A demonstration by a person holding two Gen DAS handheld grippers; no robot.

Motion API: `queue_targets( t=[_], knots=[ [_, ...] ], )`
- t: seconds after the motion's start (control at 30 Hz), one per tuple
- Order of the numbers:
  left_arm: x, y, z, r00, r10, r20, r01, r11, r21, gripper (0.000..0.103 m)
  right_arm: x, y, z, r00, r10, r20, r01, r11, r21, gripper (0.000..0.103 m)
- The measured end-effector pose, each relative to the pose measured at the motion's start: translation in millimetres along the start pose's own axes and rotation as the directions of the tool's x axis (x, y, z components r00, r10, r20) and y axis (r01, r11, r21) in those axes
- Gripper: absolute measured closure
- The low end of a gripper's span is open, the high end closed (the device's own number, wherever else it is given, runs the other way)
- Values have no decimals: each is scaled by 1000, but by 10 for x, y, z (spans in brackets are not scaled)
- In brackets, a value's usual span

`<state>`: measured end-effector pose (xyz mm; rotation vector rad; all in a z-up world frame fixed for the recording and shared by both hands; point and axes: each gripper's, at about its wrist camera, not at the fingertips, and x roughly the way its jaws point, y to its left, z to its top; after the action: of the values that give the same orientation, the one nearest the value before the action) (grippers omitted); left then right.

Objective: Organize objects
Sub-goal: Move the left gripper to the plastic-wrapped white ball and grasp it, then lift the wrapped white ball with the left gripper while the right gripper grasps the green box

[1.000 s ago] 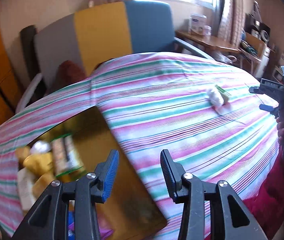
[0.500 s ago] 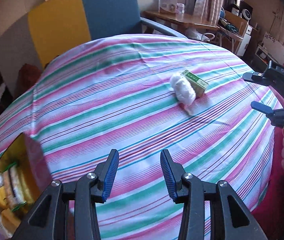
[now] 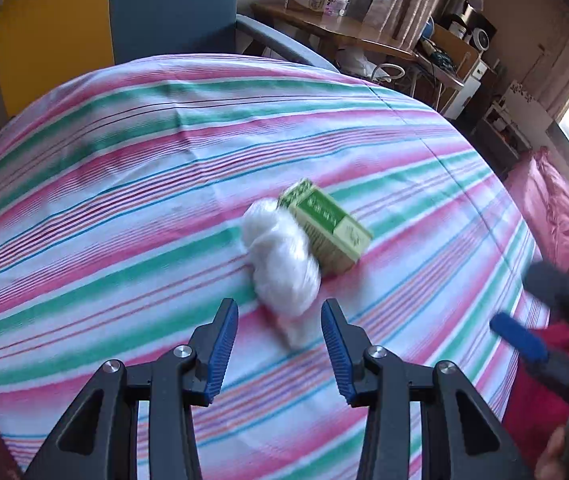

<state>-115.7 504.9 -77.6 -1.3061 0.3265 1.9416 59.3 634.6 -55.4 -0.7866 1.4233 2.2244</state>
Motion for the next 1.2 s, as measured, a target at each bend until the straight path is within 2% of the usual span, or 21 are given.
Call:
queue_targets(
  t=[0.13, 0.17, 0.23, 0.3, 0.37, 0.47, 0.63, 0.9, 1.03, 1.13, 1.2],
  knots=[
    [275, 6, 212, 1000, -14, -17, 14, 999, -34, 60, 38, 21, -26, 1000, 1, -19, -1, 1000, -13, 21],
    [362, 18, 260, 1000, 0, -27, -1, 999, -38, 60, 51, 27, -26, 1000, -1, -23, 0, 1000, -15, 21],
    [474, 73, 272, 999, 21, -38, -23, 998, -54, 66, 64, 30, -26, 1000, 0, -23, 0, 1000, -17, 21],
    [440, 129, 212, 1000, -4, -18, 3, 998, -64, 68, 71, 47, -22, 1000, 3, -23, -4, 1000, -29, 22],
    [332, 181, 82, 1000, -22, -9, 21, 997, -71, 68, 74, 82, -33, 1000, 5, -23, -6, 999, -51, 23],
    [111, 253, -188, 1000, 1, 4, -1, 999, -43, 68, 96, 113, -48, 1000, 0, -31, -3, 997, -76, 26],
    [-267, 488, -742, 1000, 31, -5, -31, 997, -73, 68, 146, 117, -69, 998, -18, -60, 13, 996, -90, 26],
    [-728, 750, -1422, 999, 39, -25, -42, 993, -110, 68, 400, 260, -228, 977, -135, -165, 98, 972, -215, 26],
    [-915, 715, -1547, 1000, 30, -4, -30, 996, -88, 68, 513, 498, -286, 958, -228, -175, 152, 919, -365, 26],
    [-1078, 715, -1582, 999, 17, 29, -14, 996, -85, 68, 668, 775, -212, 947, -305, -96, 216, 832, -511, 26],
    [-1216, 751, -1610, 999, -4, 48, 9, 995, -96, 68, 864, 917, -128, 930, -365, -43, 271, 758, -593, 26]
  ],
)
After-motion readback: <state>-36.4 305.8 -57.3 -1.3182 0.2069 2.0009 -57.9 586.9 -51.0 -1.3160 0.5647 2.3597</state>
